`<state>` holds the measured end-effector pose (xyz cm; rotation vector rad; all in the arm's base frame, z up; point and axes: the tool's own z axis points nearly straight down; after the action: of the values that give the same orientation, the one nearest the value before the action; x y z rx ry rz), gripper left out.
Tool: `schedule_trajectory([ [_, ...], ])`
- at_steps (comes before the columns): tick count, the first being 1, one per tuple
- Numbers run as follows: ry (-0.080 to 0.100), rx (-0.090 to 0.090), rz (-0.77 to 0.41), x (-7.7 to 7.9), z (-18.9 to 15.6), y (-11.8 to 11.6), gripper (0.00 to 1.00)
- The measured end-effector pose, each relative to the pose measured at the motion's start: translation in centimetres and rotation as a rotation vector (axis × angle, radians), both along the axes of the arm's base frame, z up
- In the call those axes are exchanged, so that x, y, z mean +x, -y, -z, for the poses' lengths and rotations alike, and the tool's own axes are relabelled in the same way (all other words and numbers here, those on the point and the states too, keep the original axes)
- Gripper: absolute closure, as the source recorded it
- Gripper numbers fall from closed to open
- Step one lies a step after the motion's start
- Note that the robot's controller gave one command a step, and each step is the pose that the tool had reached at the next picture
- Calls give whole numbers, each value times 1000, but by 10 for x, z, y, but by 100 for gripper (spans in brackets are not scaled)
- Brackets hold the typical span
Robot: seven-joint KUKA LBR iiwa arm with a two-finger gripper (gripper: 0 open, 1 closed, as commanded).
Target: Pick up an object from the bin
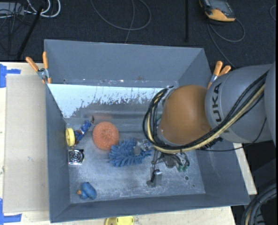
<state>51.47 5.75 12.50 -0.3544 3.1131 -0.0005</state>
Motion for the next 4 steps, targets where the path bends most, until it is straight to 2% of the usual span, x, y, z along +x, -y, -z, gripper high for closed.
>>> schedule_trajectory([
  [1,-11,-1,-179,2,28,-17,0],
  [2,-8,0,17,35,48,-36,0],
  [3,-15,-2,-37,39,5,-63,0],
  [4,-1,3,13,60,-23,-63,0],
])
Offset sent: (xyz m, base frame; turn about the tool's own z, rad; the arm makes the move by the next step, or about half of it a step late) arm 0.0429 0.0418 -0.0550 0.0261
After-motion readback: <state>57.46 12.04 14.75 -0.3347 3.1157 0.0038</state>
